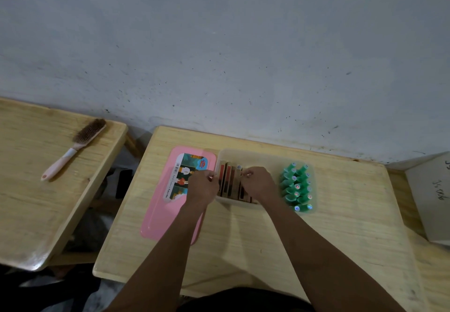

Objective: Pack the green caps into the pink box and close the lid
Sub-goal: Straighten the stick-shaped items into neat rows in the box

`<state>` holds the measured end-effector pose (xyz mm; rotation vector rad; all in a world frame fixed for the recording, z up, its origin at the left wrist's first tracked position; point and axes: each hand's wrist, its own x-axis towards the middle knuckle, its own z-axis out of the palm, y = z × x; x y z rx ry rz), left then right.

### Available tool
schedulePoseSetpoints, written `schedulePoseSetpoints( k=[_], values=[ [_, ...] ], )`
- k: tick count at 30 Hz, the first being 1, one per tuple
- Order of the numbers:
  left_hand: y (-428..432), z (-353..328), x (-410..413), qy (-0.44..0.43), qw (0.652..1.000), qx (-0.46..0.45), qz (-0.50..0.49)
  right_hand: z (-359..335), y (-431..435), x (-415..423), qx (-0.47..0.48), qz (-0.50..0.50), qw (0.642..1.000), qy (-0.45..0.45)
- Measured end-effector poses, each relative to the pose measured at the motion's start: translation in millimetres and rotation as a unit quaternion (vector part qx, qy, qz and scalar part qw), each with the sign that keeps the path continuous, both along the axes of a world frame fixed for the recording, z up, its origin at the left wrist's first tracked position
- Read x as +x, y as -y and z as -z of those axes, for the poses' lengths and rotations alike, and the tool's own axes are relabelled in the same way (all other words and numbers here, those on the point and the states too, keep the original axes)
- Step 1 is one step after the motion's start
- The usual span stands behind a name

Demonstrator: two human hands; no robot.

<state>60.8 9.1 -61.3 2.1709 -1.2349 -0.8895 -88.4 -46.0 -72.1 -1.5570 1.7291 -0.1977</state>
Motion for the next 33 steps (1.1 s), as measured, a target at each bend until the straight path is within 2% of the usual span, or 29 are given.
schedulePoseSetpoints(
  k=[3, 5, 9, 20, 23, 33],
  values=[
    [0, 0, 1, 0.008, 1.0, -0.003, 0.005, -4, -2, -19, -0.026, 0.048, 0.994, -0.095],
    [0, 1, 1, 0.013, 1.0, -0.006, 0.014, 0, -2, -26, 0.005, 0.041, 0.992, -0.121],
    [0, 3, 1, 0.013, 1.0, -0.015, 0.013, 12, -3, -25, 0.081, 0.004, 0.992, -0.092],
    [0, 5, 1, 0.019, 1.0, -0.015, 0.015, 19, 2, -31, 0.071, 0.012, 0.997, -0.03],
    [0, 5, 1, 0.021, 0.999, -0.018, 0.017, 21, 2, -33, 0.073, 0.041, 0.996, -0.013],
    [-1, 3, -1, 0.017, 0.999, -0.026, 0.01, 19, -2, -32, 0.066, 0.01, 0.997, -0.023]
  ],
)
